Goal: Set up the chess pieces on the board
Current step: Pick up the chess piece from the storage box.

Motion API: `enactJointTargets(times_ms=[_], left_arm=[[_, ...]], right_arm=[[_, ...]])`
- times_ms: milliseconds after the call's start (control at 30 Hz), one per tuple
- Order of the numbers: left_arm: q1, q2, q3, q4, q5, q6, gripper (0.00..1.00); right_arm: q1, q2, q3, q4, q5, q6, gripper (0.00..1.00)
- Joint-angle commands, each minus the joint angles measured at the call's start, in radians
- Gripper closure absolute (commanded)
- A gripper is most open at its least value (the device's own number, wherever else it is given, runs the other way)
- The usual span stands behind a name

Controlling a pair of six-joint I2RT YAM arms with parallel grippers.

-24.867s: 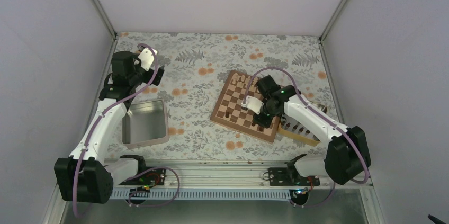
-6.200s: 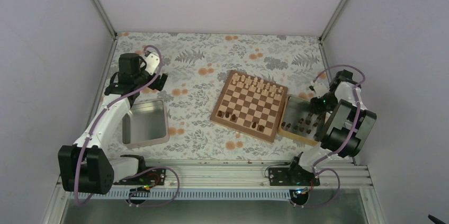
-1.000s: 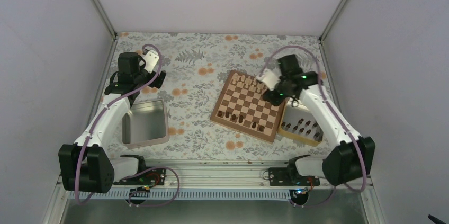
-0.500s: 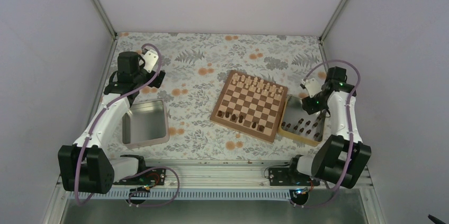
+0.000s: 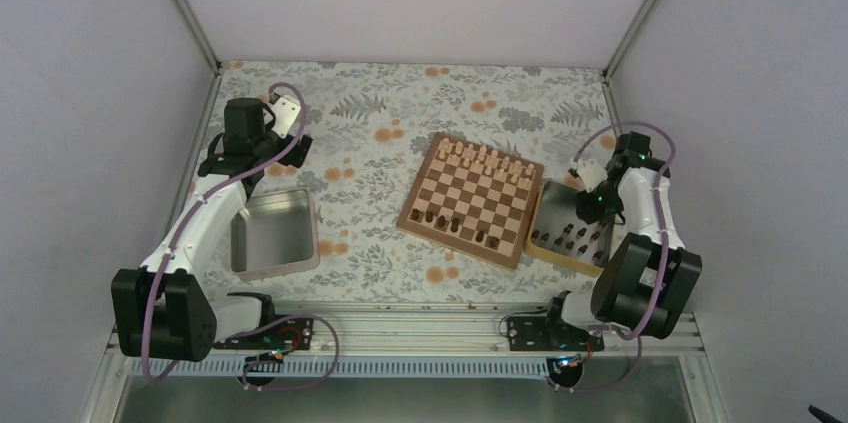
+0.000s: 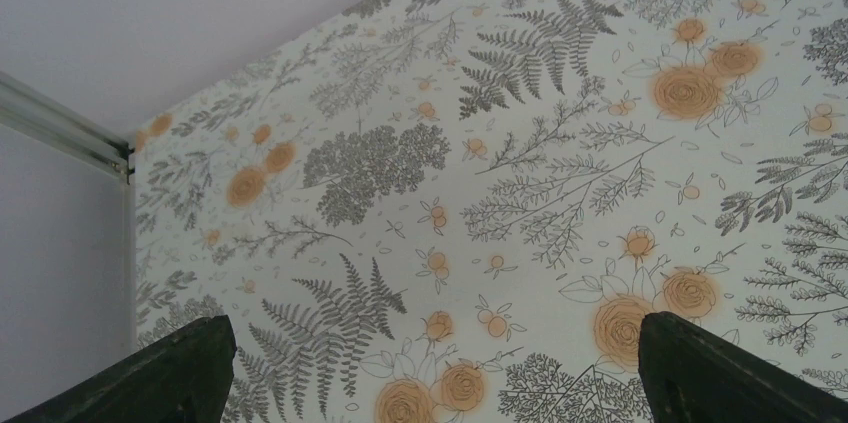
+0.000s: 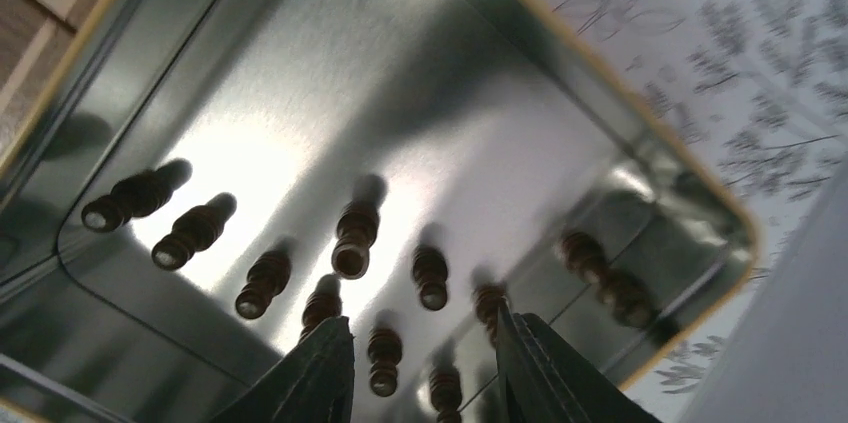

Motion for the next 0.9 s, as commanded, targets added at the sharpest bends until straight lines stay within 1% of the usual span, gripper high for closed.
enactJointTargets(times_ms=[0,267,533,867], left_arm=[[-0.002,0.017,0.013,-0.007,-0.009,0.011,0.00],[-0.002,0.014,0.008,-0.004,0.000,0.008,0.00],[-0.002,0.003,0.005,-0.003,0.011,0.003,0.00],[-0.002,-0.006,0.006,-0.004,0.022,0.001,0.00]], right_arm=[[0.031,-0.014,-0.074,-0.031,0.015,-0.013,0.61],[0.108,-0.011,-0.155,0.033,0.008,0.010,0.61],[0.108,0.001,-0.198,0.115,0.053,0.026,0.62],[0.108,0.030,-0.170,0.140,0.032,0.034,0.62]])
